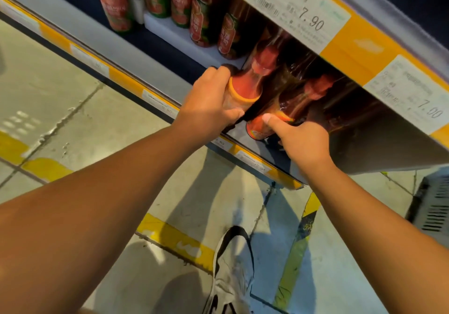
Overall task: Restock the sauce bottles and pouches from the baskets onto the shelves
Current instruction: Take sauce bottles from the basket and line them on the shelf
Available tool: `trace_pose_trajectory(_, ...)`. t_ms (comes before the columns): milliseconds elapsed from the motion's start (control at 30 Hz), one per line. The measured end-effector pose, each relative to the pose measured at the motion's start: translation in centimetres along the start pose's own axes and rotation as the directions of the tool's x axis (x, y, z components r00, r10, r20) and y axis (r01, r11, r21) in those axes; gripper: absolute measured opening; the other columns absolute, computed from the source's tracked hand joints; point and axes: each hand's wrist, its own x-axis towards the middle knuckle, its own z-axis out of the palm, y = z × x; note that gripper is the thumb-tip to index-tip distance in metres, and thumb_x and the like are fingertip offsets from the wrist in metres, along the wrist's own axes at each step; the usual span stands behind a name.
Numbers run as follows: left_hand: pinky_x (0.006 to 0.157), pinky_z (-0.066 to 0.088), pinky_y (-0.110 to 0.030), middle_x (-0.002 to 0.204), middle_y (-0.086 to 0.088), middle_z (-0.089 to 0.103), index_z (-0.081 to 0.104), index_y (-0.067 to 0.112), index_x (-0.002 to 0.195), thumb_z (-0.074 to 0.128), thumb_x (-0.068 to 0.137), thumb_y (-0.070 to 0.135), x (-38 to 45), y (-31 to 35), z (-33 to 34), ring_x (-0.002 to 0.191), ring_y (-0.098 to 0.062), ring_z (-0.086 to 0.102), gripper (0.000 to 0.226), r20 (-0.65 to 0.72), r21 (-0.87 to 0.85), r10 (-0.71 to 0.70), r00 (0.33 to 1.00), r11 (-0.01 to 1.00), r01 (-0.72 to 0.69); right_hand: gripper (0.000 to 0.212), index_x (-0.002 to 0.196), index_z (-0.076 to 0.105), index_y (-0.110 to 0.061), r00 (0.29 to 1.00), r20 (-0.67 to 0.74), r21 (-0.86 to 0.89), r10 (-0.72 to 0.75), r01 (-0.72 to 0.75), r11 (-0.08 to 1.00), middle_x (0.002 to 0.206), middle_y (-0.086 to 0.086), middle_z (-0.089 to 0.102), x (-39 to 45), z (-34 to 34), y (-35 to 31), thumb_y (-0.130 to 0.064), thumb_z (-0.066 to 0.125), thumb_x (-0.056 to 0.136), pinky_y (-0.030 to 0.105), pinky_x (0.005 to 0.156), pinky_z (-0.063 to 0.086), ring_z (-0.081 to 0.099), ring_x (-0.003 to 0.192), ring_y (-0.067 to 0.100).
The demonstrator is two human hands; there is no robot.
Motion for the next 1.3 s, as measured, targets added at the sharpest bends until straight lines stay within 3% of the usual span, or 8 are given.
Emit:
trace_pose_trajectory(100, 0.087, 0.048, -0.035, 0.116, 0.001, 0.046, 0.049, 0.023, 0.118, 0.087, 0.077, 0.031, 0.1, -0.4, 0.5, 0.104, -0.019, 0.052, 0.056, 0.015, 0.011, -0.015, 1.0, 1.0, 0.015, 0.071, 0.118, 0.066, -0.021, 0.999, 0.048, 0.024, 0.017, -0.018, 1.0, 0.106, -0.001, 0.073, 0.3, -0.2, 0.2, -0.065, 0.085, 0.065, 0.035, 0.082, 0.06, 0.072, 0.094, 0.019)
trace_pose_trajectory(200, 0.092, 0.055, -0.042, 0.121, 0.0, 0.055, 0.047, 0.026, 0.12, 0.084, 0.08, 0.016, -0.1, -1.9, 0.7, 0.112, -0.024, 0.059, 0.056, 0.106, 0.013, -0.022, 0.994, 1.0, 0.021, 0.039, 0.102, 0.068, -0.018, 0.999, 0.053, -0.002, -0.009, 0.009, 1.0, 0.079, -0.009, 0.073, 0.4, 0.0, 1.6, -0.039, 0.087, 0.076, 0.014, 0.055, 0.051, 0.071, 0.07, 0.006)
trace_pose_trajectory(267, 0.092, 0.057, -0.046, 0.121, 0.001, 0.062, 0.046, 0.028, 0.117, 0.083, 0.082, 0.016, -0.3, -2.7, 1.0, 0.113, -0.024, 0.062, 0.052, 0.102, -0.009, -0.029, 0.994, 1.0, 0.03, 0.03, 0.093, 0.068, -0.017, 0.999, 0.052, 0.009, 0.014, -0.014, 1.0, 0.07, -0.009, 0.07, 0.3, 0.4, 2.4, -0.037, 0.087, 0.079, 0.019, 0.053, 0.053, 0.071, 0.065, 0.009)
trace_pose_trajectory(500, 0.08, 0.053, -0.039, 0.11, -0.001, 0.052, 0.052, 0.018, 0.11, 0.089, 0.075, 0.03, -0.5, -3.5, 3.4, 0.092, -0.021, 0.056, 0.053, -0.031, 0.004, -0.01, 0.999, 1.0, 0.011, 0.034, 0.094, 0.063, -0.033, 0.993, 0.016, 0.009, -0.119, 0.119, 0.993, 0.084, -0.024, 0.064, 0.2, 1.8, 1.9, -0.05, 0.087, 0.076, 0.023, 0.071, 0.054, 0.062, 0.076, -0.004)
trace_pose_trajectory(633, 0.089, 0.055, -0.043, 0.115, -0.005, 0.056, 0.054, 0.018, 0.118, 0.086, 0.081, 0.022, -0.8, -4.1, 3.5, 0.099, -0.022, 0.058, 0.05, 0.002, 0.062, 0.014, 1.0, 0.998, -0.014, 0.026, 0.089, 0.072, -0.029, 0.997, 0.074, 0.086, -0.029, 0.022, 0.996, 0.09, -0.01, 0.075, 0.2, 2.8, 2.2, -0.041, 0.09, 0.076, 0.046, 0.084, 0.062, 0.072, 0.085, 0.015)
trace_pose_trajectory(867, 0.086, 0.058, -0.046, 0.11, -0.001, 0.063, 0.045, 0.022, 0.109, 0.088, 0.078, 0.034, -0.3, -3.1, 3.3, 0.101, -0.025, 0.063, 0.055, 0.008, 0.055, -0.113, 0.994, 0.992, 0.113, 0.033, 0.094, 0.069, -0.03, 0.997, 0.069, 0.109, 0.028, -0.036, 0.993, 0.098, -0.009, 0.074, 0.9, 3.0, 2.9, -0.046, 0.09, 0.074, 0.049, 0.088, 0.061, 0.071, 0.095, 0.021)
trace_pose_trajectory(1100, 0.092, 0.055, -0.041, 0.116, -0.001, 0.048, 0.047, 0.021, 0.114, 0.082, 0.085, 0.025, 0.5, -3.5, 3.5, 0.107, -0.024, 0.056, 0.046, 0.147, 0.065, -0.104, 0.984, 0.993, 0.096, 0.055, 0.07, 0.069, -0.006, 0.992, 0.029, -0.014, 0.125, -0.125, 0.992, 0.072, 0.009, 0.073, 1.7, 3.0, 3.0, -0.058, 0.081, 0.079, 0.031, 0.05, 0.037, 0.063, 0.061, 0.021)
trace_pose_trajectory(1300, 0.085, 0.056, -0.041, 0.106, -0.003, 0.062, 0.041, 0.023, 0.106, 0.085, 0.082, 0.034, 0.2, -3.4, 3.4, 0.098, -0.025, 0.064, 0.051, 0.129, 0.016, -0.094, 0.987, 0.996, 0.092, 0.047, 0.073, 0.07, -0.011, 0.989, 0.059, -0.014, 0.136, -0.136, 0.991, 0.057, -0.017, 0.069, 1.7, 3.0, 2.9, -0.056, 0.079, 0.082, 0.026, 0.048, 0.033, 0.054, 0.038, -0.004)
